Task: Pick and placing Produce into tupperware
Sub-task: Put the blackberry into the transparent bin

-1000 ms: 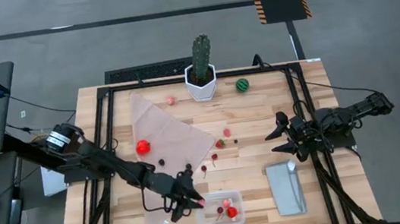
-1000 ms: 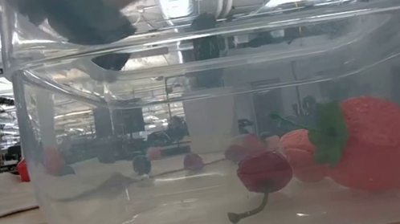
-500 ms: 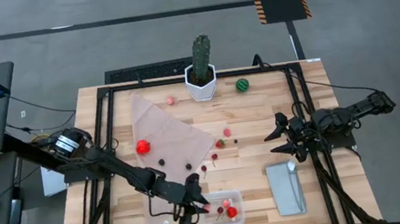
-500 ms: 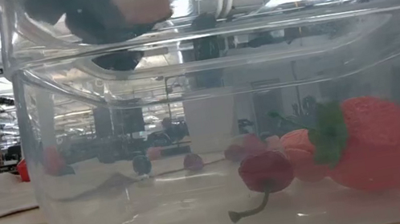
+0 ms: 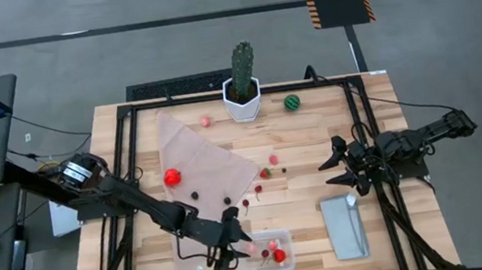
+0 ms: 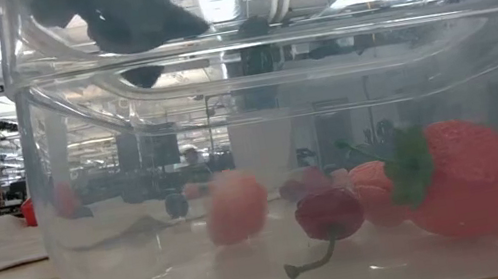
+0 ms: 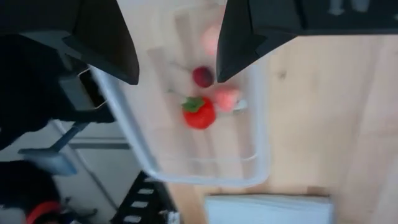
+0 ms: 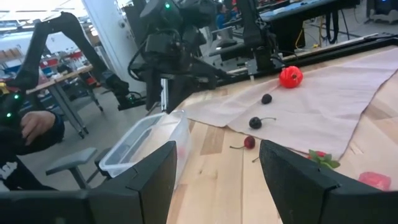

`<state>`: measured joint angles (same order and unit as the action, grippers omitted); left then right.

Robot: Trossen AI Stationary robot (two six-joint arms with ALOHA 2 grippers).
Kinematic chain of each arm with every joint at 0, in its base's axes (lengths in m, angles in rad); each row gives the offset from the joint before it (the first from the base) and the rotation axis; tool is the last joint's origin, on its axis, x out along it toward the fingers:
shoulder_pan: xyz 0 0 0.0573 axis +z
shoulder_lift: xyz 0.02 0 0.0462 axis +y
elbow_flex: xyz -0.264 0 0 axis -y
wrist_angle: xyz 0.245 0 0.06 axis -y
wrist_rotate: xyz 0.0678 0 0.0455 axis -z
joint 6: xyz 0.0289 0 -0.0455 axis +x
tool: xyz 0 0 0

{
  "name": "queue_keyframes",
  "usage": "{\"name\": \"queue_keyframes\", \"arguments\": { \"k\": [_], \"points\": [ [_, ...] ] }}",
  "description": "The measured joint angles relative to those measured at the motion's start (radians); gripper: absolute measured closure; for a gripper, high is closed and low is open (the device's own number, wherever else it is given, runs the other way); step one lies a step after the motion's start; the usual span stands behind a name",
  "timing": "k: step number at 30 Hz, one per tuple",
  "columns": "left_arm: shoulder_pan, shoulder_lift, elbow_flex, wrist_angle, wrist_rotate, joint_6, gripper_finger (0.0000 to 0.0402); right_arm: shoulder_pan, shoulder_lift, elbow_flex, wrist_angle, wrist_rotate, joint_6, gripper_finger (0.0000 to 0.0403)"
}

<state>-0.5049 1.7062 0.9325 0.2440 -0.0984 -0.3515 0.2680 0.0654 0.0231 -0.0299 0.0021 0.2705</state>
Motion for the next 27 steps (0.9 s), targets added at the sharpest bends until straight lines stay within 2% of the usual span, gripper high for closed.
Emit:
{"name": "queue_keyframes", "arguments": {
  "k": [12,16,20,24,27],
  "points": [
    [-0.02,-0.245,-0.025,-0.386,-0.354,-0.01,0.0196,0.0,0.0,0.0,0.0,-0.001,0.011,0.0148],
    [-0.02,-0.319,-0.051,-0.573,-0.421,-0.099,0.0196,0.0,0.0,0.0,0.0,-0.001,0.011,0.0148],
    [-0.014,-0.358,-0.054,-0.817,-0.536,-0.237,0.0196,0.0,0.0,0.0,0.0,-0.001,0.011,0.0148],
    [0.025,-0.359,-0.055,-0.978,-0.507,-0.302,0.0196,0.0,0.0,0.0,0.0,0.0,0.011,0.0148],
    [0.057,-0.345,-0.055,-0.998,-0.468,-0.301,0.0196,0.0,0.0,0.0,0.001,0.001,0.011,0.0148]
  ]
}}
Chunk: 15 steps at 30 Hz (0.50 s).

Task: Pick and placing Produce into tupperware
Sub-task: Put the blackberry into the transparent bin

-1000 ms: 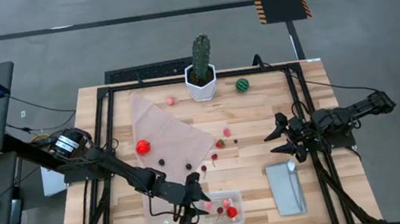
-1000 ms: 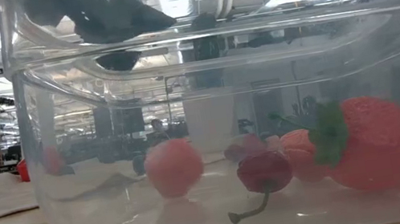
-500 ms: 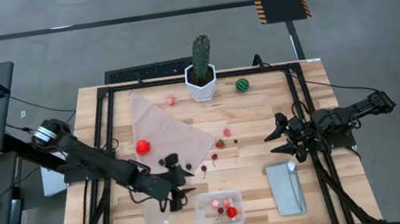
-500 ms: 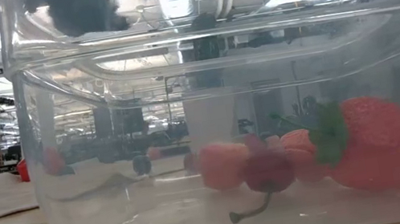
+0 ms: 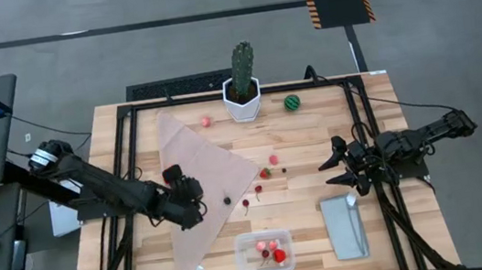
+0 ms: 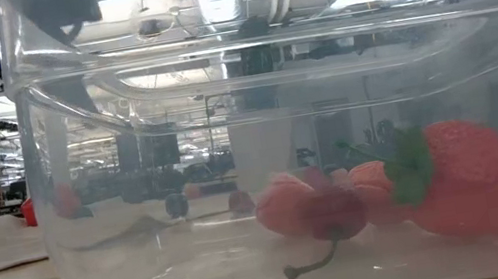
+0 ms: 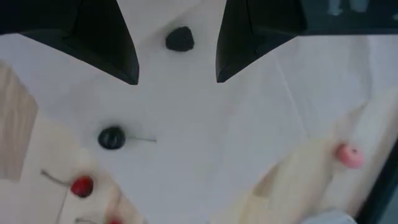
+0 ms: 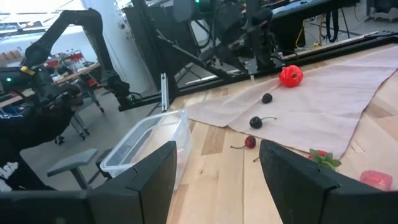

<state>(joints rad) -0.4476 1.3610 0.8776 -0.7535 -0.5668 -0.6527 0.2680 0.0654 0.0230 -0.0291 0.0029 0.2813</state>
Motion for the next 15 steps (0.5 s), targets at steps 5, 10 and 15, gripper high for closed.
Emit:
{"name": "queue_keyframes", "arguments": {
  "k": [5,10,15],
  "points": [
    [0.062,-0.013,-0.045,0.017,0.085,0.039,0.0196,0.0,0.0,0.0,0.001,0.0,0.007,0.0148],
    [0.104,-0.097,-0.2,0.176,0.166,0.041,0.0196,0.0,0.0,0.0,0.0,-0.001,0.008,0.0148],
    [0.108,-0.256,-0.365,0.405,0.253,0.045,0.0196,0.0,0.001,0.0,0.0,-0.002,0.008,0.0148]
  ]
}}
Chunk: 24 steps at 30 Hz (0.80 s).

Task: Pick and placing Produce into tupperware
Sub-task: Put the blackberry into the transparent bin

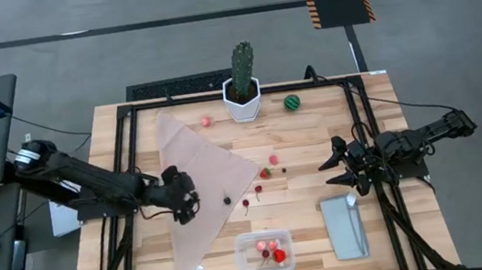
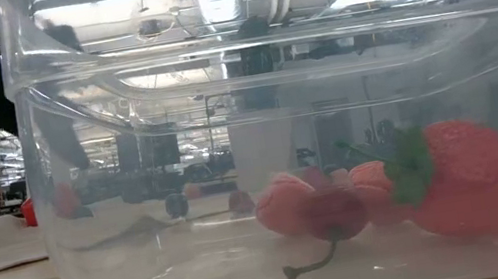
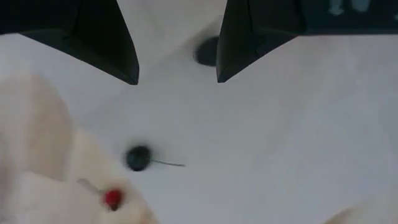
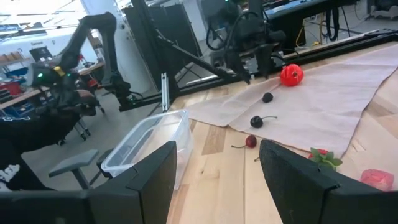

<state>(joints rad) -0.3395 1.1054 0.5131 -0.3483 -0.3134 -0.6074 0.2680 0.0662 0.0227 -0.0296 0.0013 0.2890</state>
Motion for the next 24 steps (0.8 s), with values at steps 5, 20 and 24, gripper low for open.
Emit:
{"name": "queue_keyframes", "arguments": {
  "k": [5,20,24],
  "points": [
    [0.04,-0.156,-0.098,-0.03,0.022,-0.129,0.0196,0.0,0.0,0.0,0.0,0.002,0.0,0.0148],
    [0.054,-0.221,-0.154,0.006,-0.099,-0.158,0.0193,0.0,0.0,0.0,0.0,0.003,0.009,0.0148],
    [0.053,-0.221,-0.154,0.006,-0.062,-0.148,0.0193,0.0,0.0,0.0,0.0,0.003,0.01,0.0148]
  ]
}}
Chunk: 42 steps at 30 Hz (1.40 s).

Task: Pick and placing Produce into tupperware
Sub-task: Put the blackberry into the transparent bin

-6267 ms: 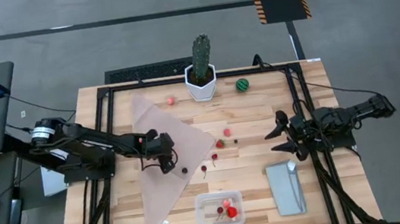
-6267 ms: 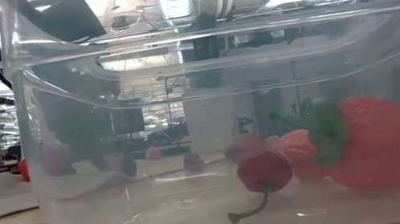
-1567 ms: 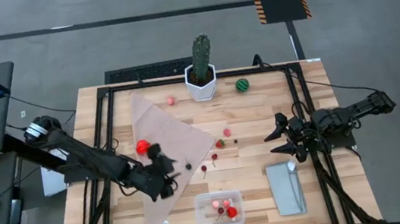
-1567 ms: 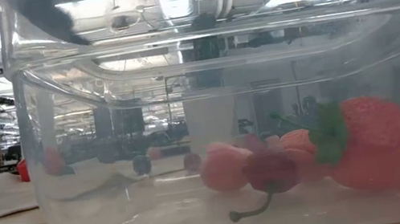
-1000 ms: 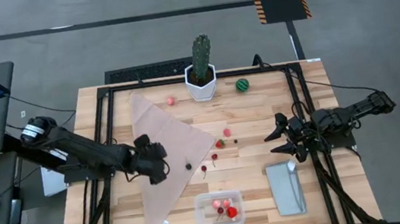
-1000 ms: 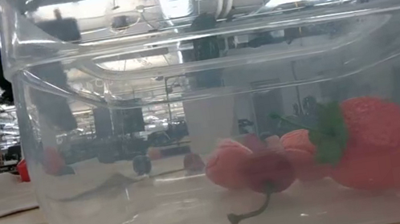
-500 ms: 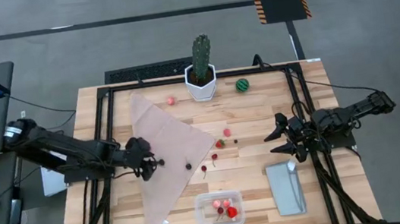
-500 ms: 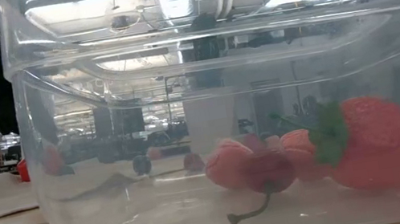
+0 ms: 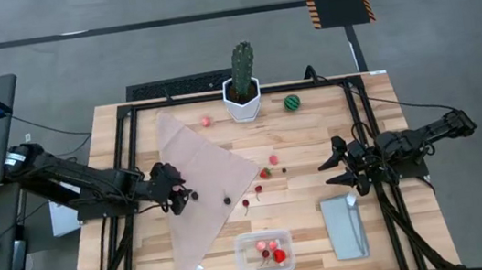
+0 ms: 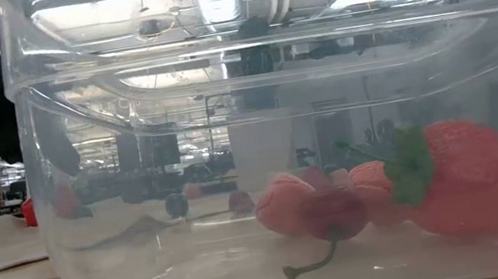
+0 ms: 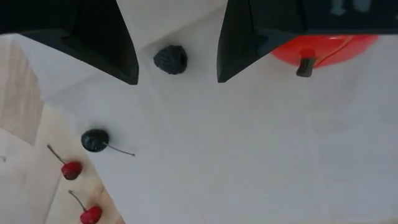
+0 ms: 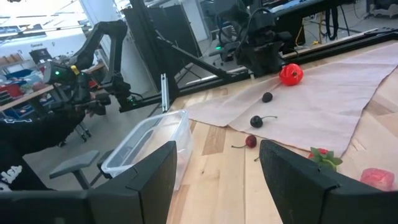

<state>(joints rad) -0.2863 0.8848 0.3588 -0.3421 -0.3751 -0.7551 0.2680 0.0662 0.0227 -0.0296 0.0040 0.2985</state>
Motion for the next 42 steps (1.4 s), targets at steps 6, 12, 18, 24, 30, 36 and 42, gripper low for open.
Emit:
{"name": "queue_keyframes", "arguments": {
  "k": [6,12,18,24,30,36,42],
  "points": [
    [-0.002,0.0,0.0,0.003,-0.001,-0.002,0.018,0.0,0.0,0.0,0.0,0.0,0.0,0.0148],
    [-0.002,0.0,0.0,0.003,-0.009,-0.012,0.0139,0.0,0.0,0.0,0.0,0.0,0.0,0.0148],
    [-0.002,0.0,0.0,-0.004,-0.079,-0.008,0.0129,0.0,0.0,0.0,0.0,0.0,0.0,0.0148],
    [-0.002,0.0,0.0,-0.007,-0.053,-0.052,0.0129,0.0,0.0,0.0,0.0,0.0,0.0,0.0148],
    [-0.012,0.036,0.0,-0.005,-0.051,-0.064,0.0129,0.0,0.0,0.0,0.0,0.0,-0.001,0.0148],
    [-0.028,0.169,0.001,0.043,-0.029,-0.077,0.0129,0.0,0.0,0.0,0.0,0.0,-0.001,0.0148],
    [-0.039,0.267,0.001,0.167,-0.023,-0.043,0.0129,0.0,0.0,0.0,0.0,0.0,-0.001,0.0148]
  ]
}}
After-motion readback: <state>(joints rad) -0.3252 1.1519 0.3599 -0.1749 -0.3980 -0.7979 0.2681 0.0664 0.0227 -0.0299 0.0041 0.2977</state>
